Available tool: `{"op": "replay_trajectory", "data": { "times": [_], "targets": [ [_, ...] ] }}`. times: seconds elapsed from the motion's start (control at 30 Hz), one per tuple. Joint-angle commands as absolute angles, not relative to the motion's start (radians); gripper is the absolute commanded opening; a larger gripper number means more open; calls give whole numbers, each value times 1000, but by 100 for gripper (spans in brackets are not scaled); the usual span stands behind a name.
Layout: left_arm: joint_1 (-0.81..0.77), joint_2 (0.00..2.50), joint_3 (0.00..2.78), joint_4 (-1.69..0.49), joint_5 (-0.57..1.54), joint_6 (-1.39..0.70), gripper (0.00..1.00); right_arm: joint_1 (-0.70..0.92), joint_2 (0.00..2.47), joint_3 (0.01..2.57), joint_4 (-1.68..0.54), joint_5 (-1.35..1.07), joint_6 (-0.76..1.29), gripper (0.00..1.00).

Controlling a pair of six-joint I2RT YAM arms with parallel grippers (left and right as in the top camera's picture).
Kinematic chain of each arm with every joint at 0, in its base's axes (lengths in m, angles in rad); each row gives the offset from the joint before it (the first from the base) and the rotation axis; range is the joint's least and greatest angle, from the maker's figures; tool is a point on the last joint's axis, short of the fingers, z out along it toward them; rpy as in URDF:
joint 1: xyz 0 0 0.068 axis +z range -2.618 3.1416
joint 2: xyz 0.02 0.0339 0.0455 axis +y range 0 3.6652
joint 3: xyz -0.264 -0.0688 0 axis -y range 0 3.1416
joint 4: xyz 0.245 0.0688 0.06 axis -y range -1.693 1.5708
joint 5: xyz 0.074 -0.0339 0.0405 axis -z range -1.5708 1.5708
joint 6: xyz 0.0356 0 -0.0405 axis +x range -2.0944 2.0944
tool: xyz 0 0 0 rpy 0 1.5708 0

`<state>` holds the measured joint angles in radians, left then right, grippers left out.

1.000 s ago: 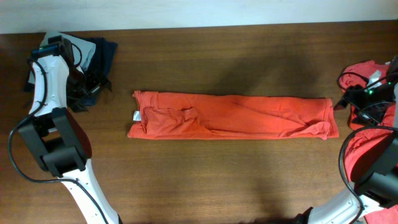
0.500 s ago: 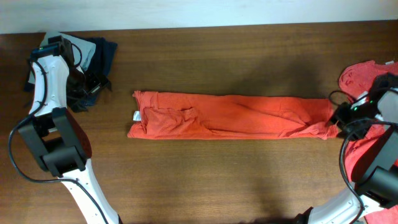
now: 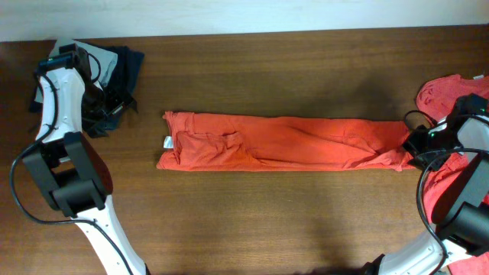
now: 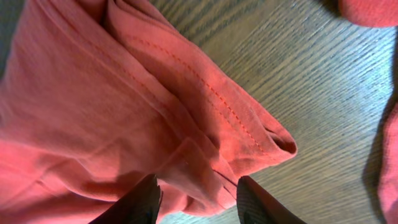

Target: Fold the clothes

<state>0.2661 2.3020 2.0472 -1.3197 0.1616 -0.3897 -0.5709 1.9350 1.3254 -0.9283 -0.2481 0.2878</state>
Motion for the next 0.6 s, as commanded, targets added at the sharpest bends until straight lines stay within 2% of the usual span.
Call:
{"op": "replay_trajectory", "data": {
  "times": [0.0, 0.57],
  "targets": [
    [267, 2296, 2060, -1319, 169, -396, 99, -577, 1931, 1325, -915, -263, 336, 46],
    [267, 2296, 2060, -1319, 169, -396, 99, -576, 1938, 1318, -885, -255, 376, 46]
  ]
}}
